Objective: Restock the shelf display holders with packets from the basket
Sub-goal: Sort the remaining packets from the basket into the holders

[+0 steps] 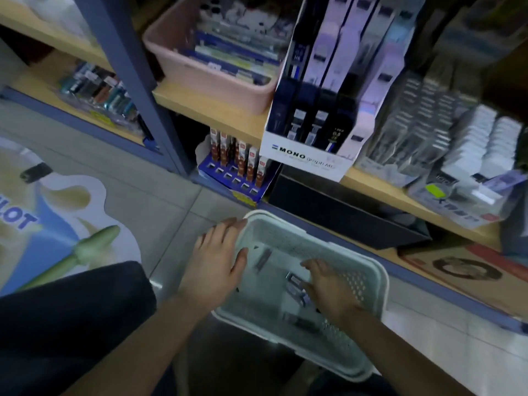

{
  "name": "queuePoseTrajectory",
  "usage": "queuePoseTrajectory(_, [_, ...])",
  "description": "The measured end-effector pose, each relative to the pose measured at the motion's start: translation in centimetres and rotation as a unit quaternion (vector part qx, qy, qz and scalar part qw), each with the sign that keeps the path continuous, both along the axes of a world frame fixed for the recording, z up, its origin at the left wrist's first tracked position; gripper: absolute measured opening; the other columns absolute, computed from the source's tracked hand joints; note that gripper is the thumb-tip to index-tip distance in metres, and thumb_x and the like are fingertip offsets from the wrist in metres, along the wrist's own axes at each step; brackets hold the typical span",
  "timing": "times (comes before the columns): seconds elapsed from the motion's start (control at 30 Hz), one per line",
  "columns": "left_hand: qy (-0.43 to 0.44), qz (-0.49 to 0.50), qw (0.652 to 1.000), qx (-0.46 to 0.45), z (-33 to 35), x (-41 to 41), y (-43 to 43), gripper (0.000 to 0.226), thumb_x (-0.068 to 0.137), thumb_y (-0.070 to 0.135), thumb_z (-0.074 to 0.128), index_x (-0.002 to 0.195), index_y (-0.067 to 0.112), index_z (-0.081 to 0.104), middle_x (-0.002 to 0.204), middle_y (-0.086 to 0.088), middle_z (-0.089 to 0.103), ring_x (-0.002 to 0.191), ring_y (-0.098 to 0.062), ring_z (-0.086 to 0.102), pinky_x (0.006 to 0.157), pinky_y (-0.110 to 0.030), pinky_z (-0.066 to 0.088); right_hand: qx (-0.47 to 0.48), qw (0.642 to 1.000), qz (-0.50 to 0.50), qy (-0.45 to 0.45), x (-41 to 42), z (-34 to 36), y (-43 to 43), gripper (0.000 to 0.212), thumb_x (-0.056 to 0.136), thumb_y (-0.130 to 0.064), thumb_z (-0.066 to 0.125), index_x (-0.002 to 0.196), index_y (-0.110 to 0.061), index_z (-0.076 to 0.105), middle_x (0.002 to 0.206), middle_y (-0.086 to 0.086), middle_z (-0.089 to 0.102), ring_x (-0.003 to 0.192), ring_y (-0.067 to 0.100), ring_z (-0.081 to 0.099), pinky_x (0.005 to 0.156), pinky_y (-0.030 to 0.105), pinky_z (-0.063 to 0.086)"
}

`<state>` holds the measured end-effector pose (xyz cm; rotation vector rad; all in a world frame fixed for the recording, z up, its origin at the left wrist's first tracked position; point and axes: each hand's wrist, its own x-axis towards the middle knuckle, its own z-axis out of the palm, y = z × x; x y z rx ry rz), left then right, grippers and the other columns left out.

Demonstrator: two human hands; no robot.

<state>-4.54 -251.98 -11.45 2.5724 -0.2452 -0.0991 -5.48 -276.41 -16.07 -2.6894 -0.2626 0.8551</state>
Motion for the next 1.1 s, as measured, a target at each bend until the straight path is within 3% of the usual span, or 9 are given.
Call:
queuePoseTrajectory(0.13, [0.097, 0.066, 0.988, -0.099, -2.8, -1.3, -0.1, 0.060, 0.089, 0.049, 0.023, 0.140, 0.020, 0.034, 0.129, -0.002, 0.045, 0.108, -0.020, 0.052, 0.090, -0.038, 0.045, -0.034, 0.993, -0.084, 0.074, -1.4, -6.2, -0.9, 0.060, 0.093, -0.031, 0.054, 0.144, -0.014, 0.027, 0.148, 0.008, 0.030, 0.134, 0.023, 0.033, 0.107, 0.028, 0.027])
queuePoseTrajectory(0.27, [0.111, 0.088, 0.977, -0.159, -4.3, -1.8, -0.6, 0.046, 0.099, 0.037, 0.032, 0.142, 0.024, 0.030, 0.124, -0.001, 0.046, 0.100, -0.014, 0.053, 0.083, -0.033, 0.049, -0.125, 0.990, -0.017, 0.065, -2.0, -10.1, -1.0, 0.069, 0.086, -0.049, 0.059, 0.138, -0.013, 0.031, 0.141, 0.009, 0.034, 0.131, 0.025, 0.031, 0.107, 0.030, 0.025])
queuePoseTrajectory(0.37, [0.099, 0.100, 0.973, -0.183, -5.0, -1.8, -0.8, 0.042, 0.100, 0.029, 0.033, 0.141, 0.028, 0.029, 0.124, 0.003, 0.044, 0.100, -0.009, 0.053, 0.081, -0.024, 0.047, -0.129, 0.991, -0.012, 0.033, -1.5, -11.4, -0.7, 0.060, 0.086, -0.048, 0.058, 0.131, -0.013, 0.038, 0.133, 0.009, 0.041, 0.124, 0.026, 0.038, 0.102, 0.031, 0.027])
queuePoseTrajectory(0.53, [0.093, 0.101, 0.970, -0.200, -5.7, -2.0, -0.6, 0.044, 0.097, 0.037, 0.030, 0.140, 0.028, 0.031, 0.119, 0.002, 0.049, 0.094, -0.005, 0.055, 0.072, -0.011, 0.045, -0.135, 0.990, 0.027, 0.031, -0.2, -12.7, 0.1, 0.046, 0.094, -0.035, 0.047, 0.131, -0.008, 0.038, 0.133, 0.012, 0.043, 0.122, 0.025, 0.042, 0.099, 0.028, 0.031])
queuePoseTrajectory(0.73, [0.088, 0.101, 0.973, -0.187, -5.6, -2.1, -0.7, 0.045, 0.096, 0.034, 0.032, 0.140, 0.031, 0.027, 0.125, 0.002, 0.048, 0.096, -0.004, 0.053, 0.074, -0.014, 0.047, -0.141, 0.989, 0.014, 0.041, -0.1, -12.6, 1.6, 0.030, 0.098, -0.019, 0.036, 0.124, -0.006, 0.041, 0.127, 0.013, 0.045, 0.118, 0.026, 0.044, 0.100, 0.038, 0.036])
queuePoseTrajectory(0.8, [0.080, 0.097, 0.977, -0.174, -5.4, -2.1, -0.7, 0.046, 0.095, 0.037, 0.033, 0.140, 0.029, 0.027, 0.125, 0.001, 0.045, 0.104, -0.007, 0.049, 0.083, -0.021, 0.045, -0.097, 0.991, -0.056, 0.069, 0.0, -11.7, 2.2, 0.024, 0.098, -0.020, 0.036, 0.117, -0.006, 0.042, 0.121, 0.017, 0.051, 0.112, 0.031, 0.050, 0.100, 0.047, 0.038])
queuePoseTrajectory(0.87, [0.044, 0.101, 0.985, -0.131, -5.1, -2.1, -0.9, 0.046, 0.092, 0.034, 0.034, 0.137, 0.023, 0.032, 0.121, -0.003, 0.045, 0.107, -0.012, 0.045, 0.089, -0.030, 0.043, -0.032, 0.989, -0.113, 0.091, 0.1, -9.8, 3.0, 0.014, 0.099, -0.023, 0.038, 0.106, -0.011, 0.037, 0.106, 0.019, 0.059, 0.097, 0.036, 0.059, 0.088, 0.050, 0.045])
queuePoseTrajectory(0.97, [-0.016, 0.148, 0.984, -0.094, -4.1, -2.6, -1.8, 0.037, 0.090, 0.030, 0.038, 0.122, 0.014, 0.046, 0.108, 0.000, 0.045, 0.100, -0.013, 0.043, 0.084, -0.034, 0.043, 0.077, 0.987, -0.107, 0.090, 0.2, -5.6, 4.3, 0.013, 0.100, -0.026, 0.038, 0.105, -0.020, 0.028, 0.080, 0.010, 0.060, 0.069, 0.029, 0.061, 0.061, 0.039, 0.047])
queuePoseTrajectory(1.1, [0.089, 0.193, 0.952, -0.222, -1.8, -3.7, -4.0, 0.037, 0.087, 0.052, 0.034, 0.113, 0.028, 0.046, 0.105, 0.010, 0.045, 0.097, -0.004, 0.047, 0.081, -0.019, 0.041, 0.215, 0.972, -0.084, 0.051, -0.5, 1.2, 6.2, 0.018, 0.099, -0.033, 0.037, 0.105, -0.033, 0.020, 0.074, -0.006, 0.054, 0.057, 0.007, 0.053, 0.050, 0.022, 0.039])
